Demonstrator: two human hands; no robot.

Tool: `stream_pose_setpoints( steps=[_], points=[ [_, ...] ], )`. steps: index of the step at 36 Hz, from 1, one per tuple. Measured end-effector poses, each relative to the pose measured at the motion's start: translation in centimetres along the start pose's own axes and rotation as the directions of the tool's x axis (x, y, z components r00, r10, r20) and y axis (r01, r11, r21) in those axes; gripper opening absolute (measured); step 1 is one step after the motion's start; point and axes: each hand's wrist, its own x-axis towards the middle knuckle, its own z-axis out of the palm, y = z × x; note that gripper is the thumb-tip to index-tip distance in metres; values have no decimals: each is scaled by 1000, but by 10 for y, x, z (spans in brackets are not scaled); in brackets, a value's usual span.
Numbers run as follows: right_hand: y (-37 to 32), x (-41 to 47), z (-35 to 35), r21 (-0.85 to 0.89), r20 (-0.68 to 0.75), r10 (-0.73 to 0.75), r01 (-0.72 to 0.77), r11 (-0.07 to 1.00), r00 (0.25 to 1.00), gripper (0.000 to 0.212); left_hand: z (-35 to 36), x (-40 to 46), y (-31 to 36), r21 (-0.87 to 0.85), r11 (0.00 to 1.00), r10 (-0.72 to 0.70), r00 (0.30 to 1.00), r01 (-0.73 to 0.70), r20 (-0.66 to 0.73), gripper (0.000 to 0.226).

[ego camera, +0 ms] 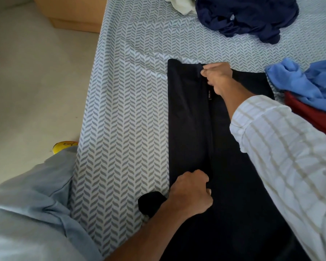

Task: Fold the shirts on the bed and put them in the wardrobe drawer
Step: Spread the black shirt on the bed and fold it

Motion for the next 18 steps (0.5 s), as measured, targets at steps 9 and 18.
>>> stream_pose_setpoints(
  steps=[9, 18],
  points=[
    [10, 6, 3, -59, 7, -21, 21, 998, 1000, 35, 10, 12, -9, -97, 995, -14, 1000, 15, 9, 17],
    [32, -73, -37, -204, 270, -164, 223, 953, 949, 91, -6, 3, -6, -228, 972, -24, 993, 51, 119, 21]
  ],
)
